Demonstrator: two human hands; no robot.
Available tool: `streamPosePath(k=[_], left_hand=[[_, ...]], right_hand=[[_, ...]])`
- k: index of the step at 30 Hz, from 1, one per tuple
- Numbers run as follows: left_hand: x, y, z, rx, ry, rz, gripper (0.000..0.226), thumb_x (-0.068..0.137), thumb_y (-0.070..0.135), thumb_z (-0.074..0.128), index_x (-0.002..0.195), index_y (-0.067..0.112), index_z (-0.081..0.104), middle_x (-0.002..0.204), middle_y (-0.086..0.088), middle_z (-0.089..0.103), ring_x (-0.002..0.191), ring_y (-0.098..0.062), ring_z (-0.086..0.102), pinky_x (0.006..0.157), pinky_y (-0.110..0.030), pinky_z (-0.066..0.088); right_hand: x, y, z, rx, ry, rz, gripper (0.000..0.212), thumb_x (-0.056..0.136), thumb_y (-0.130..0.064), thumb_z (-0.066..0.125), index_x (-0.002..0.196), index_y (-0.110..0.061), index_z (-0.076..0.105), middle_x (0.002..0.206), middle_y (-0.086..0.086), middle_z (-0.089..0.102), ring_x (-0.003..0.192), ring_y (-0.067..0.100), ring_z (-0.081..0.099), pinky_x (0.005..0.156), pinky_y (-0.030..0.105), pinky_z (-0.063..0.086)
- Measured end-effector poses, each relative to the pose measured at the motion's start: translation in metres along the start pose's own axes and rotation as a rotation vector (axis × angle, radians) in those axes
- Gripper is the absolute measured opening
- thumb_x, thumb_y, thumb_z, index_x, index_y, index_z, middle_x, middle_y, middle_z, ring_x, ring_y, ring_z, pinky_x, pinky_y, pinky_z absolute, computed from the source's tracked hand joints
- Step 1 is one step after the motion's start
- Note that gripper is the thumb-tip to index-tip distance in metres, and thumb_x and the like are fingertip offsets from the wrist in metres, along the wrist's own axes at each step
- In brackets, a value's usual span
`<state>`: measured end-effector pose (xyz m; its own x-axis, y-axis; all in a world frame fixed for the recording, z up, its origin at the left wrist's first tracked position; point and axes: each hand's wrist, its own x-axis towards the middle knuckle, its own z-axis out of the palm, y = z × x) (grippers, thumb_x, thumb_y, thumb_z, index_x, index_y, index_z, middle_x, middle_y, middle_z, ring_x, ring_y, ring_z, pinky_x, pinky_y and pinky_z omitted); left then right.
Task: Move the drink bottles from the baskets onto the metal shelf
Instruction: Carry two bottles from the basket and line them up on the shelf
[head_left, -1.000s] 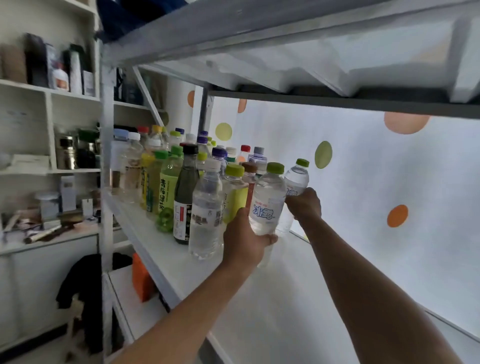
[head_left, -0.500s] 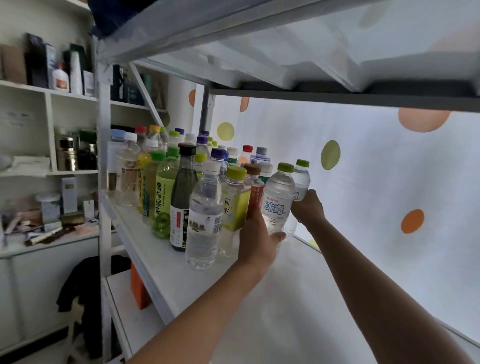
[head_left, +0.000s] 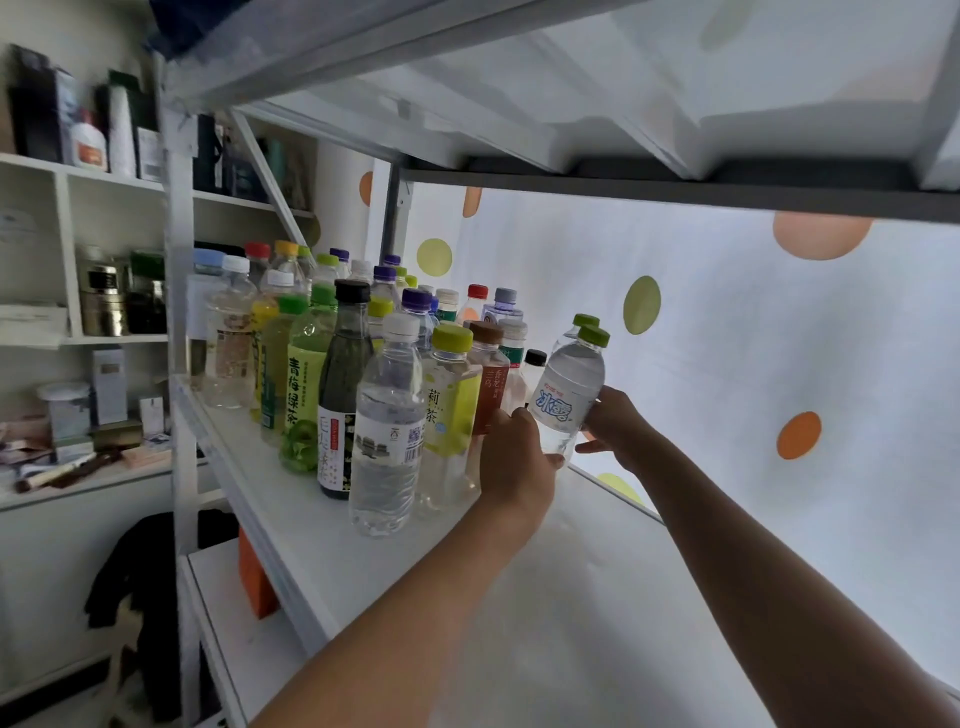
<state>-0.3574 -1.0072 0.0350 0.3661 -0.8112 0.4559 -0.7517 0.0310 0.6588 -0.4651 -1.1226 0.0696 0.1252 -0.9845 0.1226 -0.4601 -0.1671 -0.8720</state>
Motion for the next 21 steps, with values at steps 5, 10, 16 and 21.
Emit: streamPosePath(k=[5,10,16,21], left_hand=[[0.004,0.002,0.008,0.002,0.029,-0.052,0.047,0.086,0.031,0.071,0.121,0.006,0.054,0.126,-0.012,0.058,0.115,-0.027,0.056,0.092,-0.031,0.045],[0.013,-0.002,0.016,0.027,0.078,-0.1,0.042,0.087,0.031,0.069,0.118,0.006,0.056,0.121,-0.012,0.064,0.112,-0.027,0.06,0.09,-0.032,0.047],[0.018,0.004,0.017,0.215,0.029,-0.025,0.04,0.095,0.031,0.058,0.122,0.001,0.052,0.119,-0.012,0.065,0.109,-0.025,0.063,0.086,-0.027,0.049],[0.018,0.0,0.015,0.382,-0.045,0.012,0.047,0.097,0.033,0.053,0.127,-0.003,0.047,0.12,-0.014,0.063,0.11,-0.027,0.062,0.087,-0.03,0.05]], right_hand=[[-0.005,0.008,0.0,-0.014,0.04,-0.083,0.04,0.101,-0.027,0.052,0.136,-0.008,0.054,0.121,0.015,0.065,0.099,0.029,0.064,0.065,0.036,0.058],[-0.008,0.01,0.003,-0.003,0.031,-0.101,0.054,0.096,-0.052,0.054,0.135,-0.014,0.053,0.12,0.009,0.066,0.102,0.027,0.066,0.068,0.038,0.06],[-0.012,0.009,0.0,-0.04,0.016,-0.054,0.057,0.099,-0.049,0.05,0.142,-0.013,0.049,0.13,0.012,0.061,0.104,0.031,0.064,0.067,0.038,0.06],[-0.019,0.006,-0.001,-0.087,0.019,-0.043,0.053,0.101,-0.043,0.049,0.143,-0.012,0.048,0.134,0.013,0.058,0.108,0.03,0.061,0.064,0.036,0.059]])
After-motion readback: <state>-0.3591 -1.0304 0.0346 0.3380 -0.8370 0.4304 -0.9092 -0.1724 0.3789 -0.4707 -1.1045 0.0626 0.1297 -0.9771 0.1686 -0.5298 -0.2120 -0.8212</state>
